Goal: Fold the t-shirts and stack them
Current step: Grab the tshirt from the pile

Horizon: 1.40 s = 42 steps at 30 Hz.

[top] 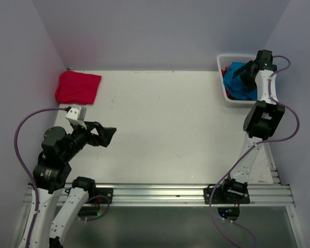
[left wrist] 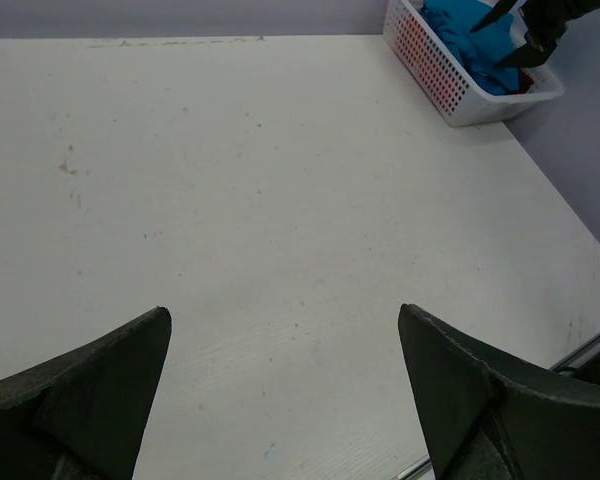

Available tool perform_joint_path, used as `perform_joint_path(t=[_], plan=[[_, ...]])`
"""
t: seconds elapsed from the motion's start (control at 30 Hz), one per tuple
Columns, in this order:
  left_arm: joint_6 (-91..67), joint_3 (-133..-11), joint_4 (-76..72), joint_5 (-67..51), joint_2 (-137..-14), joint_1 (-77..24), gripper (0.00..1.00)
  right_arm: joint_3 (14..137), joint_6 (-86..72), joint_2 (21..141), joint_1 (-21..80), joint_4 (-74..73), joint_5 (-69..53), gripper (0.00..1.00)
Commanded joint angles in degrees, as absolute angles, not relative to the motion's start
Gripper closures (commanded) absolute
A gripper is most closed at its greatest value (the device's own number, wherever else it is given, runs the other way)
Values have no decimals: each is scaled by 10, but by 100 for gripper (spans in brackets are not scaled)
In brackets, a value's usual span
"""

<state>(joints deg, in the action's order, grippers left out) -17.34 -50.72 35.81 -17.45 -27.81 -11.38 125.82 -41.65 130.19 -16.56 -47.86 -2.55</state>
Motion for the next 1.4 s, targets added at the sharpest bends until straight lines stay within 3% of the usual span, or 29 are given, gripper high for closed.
perform_joint_path(t=[0.0, 0.2, 0.43, 0.5, 0.9, 1.17, 1.3, 1.33, 1.37], plan=[[-165, -515, 372, -167, -280, -112, 0, 1296, -426, 1315, -168, -461, -33, 20], [-167, -518, 377, -165, -286, -112, 0, 1299, -425, 1327, -171, -459, -12, 23], [-172, -519, 376, -163, -290, -112, 0, 1296, -412, 1327, -171, -447, 21, 40], [-175, -519, 373, -167, -291, -112, 0, 1294, -408, 1326, -171, -448, 35, 41], [-185, -516, 361, -183, -293, -112, 0, 1201, -408, 1277, -171, -440, 51, 25], [-188, -513, 368, -182, -283, -112, 0, 1181, -425, 1274, -171, -425, 23, 24], [-188, -512, 369, -182, -285, -112, 0, 1190, -425, 1281, -171, -417, 18, 34], [-187, -512, 370, -182, -284, -112, 0, 1195, -425, 1284, -171, -415, 18, 38], [-187, -512, 370, -181, -285, -112, 0, 1206, -425, 1290, -171, -413, 16, 50]])
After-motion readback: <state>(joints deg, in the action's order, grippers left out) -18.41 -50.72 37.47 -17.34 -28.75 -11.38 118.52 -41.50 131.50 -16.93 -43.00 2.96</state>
